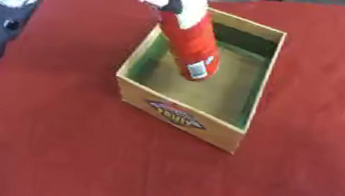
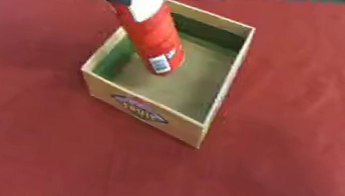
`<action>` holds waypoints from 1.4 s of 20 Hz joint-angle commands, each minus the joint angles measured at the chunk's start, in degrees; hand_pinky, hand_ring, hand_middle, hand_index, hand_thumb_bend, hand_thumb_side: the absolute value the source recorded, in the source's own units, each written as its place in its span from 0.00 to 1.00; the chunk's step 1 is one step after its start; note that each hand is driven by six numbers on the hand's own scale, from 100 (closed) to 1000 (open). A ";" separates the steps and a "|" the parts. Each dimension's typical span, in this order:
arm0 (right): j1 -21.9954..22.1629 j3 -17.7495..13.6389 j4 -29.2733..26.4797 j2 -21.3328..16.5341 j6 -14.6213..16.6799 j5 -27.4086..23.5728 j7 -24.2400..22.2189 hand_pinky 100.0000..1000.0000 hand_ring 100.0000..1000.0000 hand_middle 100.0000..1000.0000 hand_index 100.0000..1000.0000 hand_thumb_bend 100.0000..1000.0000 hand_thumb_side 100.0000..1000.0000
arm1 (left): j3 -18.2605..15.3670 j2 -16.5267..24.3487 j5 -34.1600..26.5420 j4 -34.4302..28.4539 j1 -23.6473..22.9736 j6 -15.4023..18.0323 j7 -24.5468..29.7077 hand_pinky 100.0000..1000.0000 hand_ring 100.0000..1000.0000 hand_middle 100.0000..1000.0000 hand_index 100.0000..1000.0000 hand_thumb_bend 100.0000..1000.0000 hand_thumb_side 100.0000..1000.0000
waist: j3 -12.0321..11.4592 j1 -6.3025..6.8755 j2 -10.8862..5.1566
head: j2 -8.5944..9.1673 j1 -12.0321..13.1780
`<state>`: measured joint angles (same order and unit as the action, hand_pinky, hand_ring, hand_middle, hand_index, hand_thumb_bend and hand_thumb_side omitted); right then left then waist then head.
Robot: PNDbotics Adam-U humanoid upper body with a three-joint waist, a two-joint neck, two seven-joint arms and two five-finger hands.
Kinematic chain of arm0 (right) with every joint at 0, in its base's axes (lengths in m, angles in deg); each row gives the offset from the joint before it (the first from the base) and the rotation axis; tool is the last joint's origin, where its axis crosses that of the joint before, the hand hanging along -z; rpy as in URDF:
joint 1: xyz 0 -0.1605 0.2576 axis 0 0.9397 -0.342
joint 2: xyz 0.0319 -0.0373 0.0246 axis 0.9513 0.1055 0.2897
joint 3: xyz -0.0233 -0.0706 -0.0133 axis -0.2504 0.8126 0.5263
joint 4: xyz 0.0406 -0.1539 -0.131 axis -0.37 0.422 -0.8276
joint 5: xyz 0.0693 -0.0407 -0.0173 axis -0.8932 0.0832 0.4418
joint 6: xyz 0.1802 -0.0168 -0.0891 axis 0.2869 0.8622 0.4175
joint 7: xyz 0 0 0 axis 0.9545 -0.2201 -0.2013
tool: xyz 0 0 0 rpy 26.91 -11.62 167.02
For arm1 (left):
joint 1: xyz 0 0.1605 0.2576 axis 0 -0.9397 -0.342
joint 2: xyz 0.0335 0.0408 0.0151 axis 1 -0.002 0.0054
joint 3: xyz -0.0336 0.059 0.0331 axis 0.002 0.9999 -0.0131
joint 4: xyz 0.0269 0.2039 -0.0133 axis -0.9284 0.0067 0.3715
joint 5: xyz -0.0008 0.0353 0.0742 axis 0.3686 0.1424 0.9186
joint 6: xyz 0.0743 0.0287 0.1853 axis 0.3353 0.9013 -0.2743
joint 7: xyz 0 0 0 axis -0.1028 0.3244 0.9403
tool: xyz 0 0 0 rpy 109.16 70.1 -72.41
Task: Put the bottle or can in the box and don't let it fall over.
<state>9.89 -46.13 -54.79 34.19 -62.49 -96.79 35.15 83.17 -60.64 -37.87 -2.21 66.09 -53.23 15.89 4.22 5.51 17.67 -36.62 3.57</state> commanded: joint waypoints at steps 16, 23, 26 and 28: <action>0.50 -0.05 -1.39 -0.96 -0.30 -1.21 0.27 1.00 0.64 0.74 0.94 0.00 0.61 | -2.52 2.05 -1.80 -1.00 0.40 4.67 2.44 0.88 0.90 0.84 0.80 0.36 0.49 | -1.21 -0.87 -3.32 | -0.69 0.05; 1.31 -0.32 -1.38 -1.41 -0.08 -1.98 1.12 1.00 0.64 0.74 0.94 0.00 0.61 | -6.73 5.46 -13.00 -5.73 -1.45 -3.49 -5.15 0.59 0.79 0.77 0.78 0.00 0.47 | -3.56 -1.84 -4.78 | -1.99 -1.44; 1.68 -0.45 -1.39 -1.55 0.23 -2.33 1.50 1.00 0.64 0.74 0.94 0.00 0.61 | -8.07 8.04 -19.18 -9.17 -3.38 -6.45 -8.37 0.54 0.78 0.77 0.78 0.00 0.48 | -4.63 -2.44 -5.29 | -2.18 -1.93; 1.87 -0.52 -1.39 -1.52 0.51 -2.65 1.75 1.00 0.64 0.74 0.94 0.00 0.60 | -9.16 9.95 -23.75 -11.94 -5.36 -7.64 -10.92 0.49 0.76 0.76 0.78 0.00 0.46 | -5.34 -3.05 -5.64 | -2.19 -2.35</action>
<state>12.00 -46.21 -54.79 34.24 -62.09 -98.95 36.54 75.47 -53.46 -58.98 -12.06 60.05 -59.99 6.51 -1.19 2.63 13.27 -38.73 1.56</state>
